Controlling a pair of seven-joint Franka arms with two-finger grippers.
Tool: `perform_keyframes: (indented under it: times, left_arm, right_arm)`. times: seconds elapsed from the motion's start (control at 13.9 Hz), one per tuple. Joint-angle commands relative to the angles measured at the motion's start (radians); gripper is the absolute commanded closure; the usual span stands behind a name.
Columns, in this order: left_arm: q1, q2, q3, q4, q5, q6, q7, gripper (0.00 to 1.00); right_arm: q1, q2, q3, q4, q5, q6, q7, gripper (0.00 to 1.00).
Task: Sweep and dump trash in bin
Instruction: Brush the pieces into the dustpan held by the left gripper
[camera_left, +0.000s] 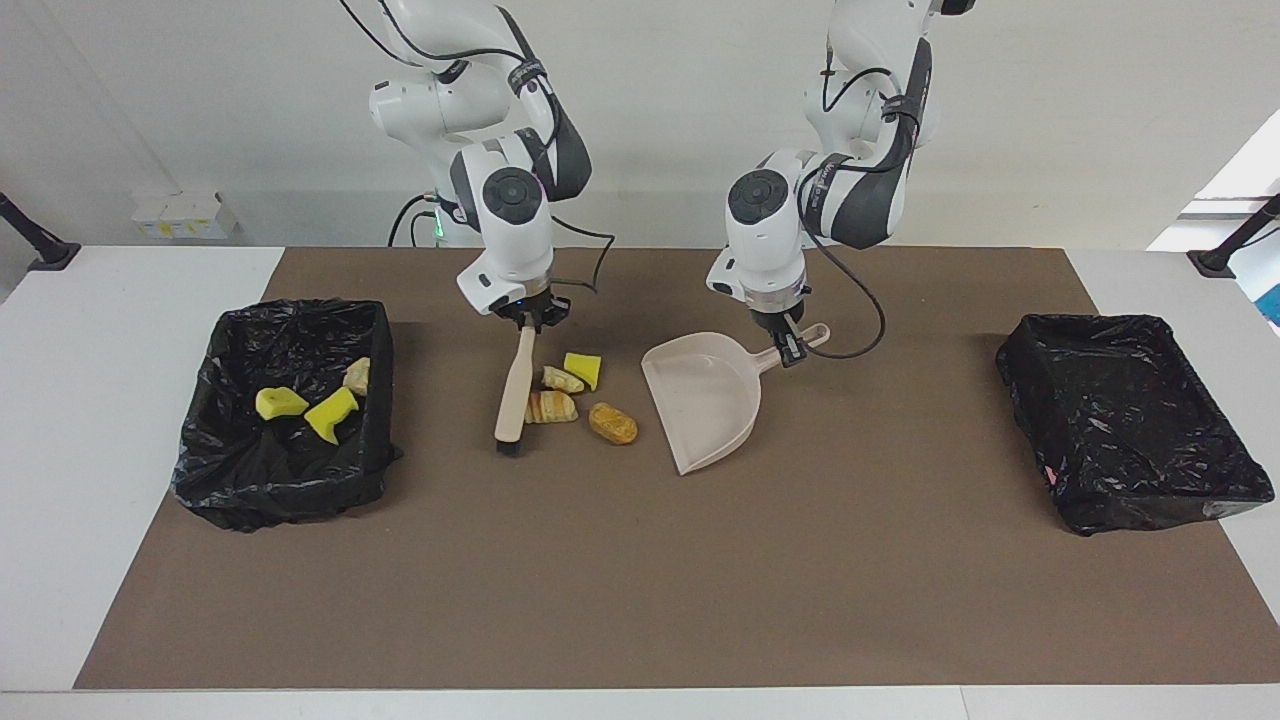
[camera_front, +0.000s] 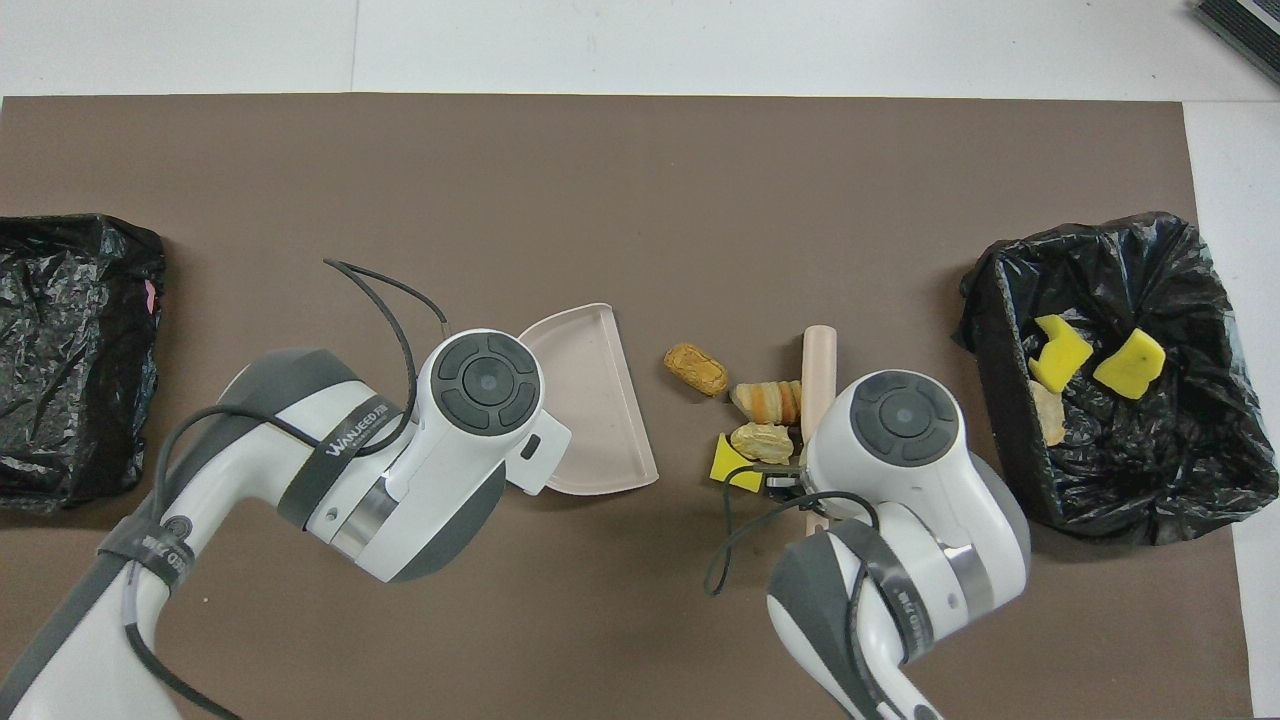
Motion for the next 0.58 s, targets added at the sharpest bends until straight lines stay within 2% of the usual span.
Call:
perform_keyframes:
  times: [0.0, 0.29, 0.5]
  left_arm:
    - [-0.043, -0.058, 0.011, -0.087, 0.019, 0.041, 0.009, 1.0]
    - [-0.049, -0.069, 0.01, -0.105, 0.019, 0.054, 0.007, 1.0]
    - [-0.043, -0.069, 0.01, -0.114, 0.018, 0.076, 0.009, 1.0]
  right_arm:
    - [0.064, 0.032, 0.003, 0.005, 0.052, 0.053, 0.028, 1.0]
    - [0.182, 0.185, 0.007, 0.171, 0.155, 0.059, 0.077, 1.0]
    - [0.234, 0.205, 0.009, 0.247, 0.187, 0.048, 0.074, 1.0]
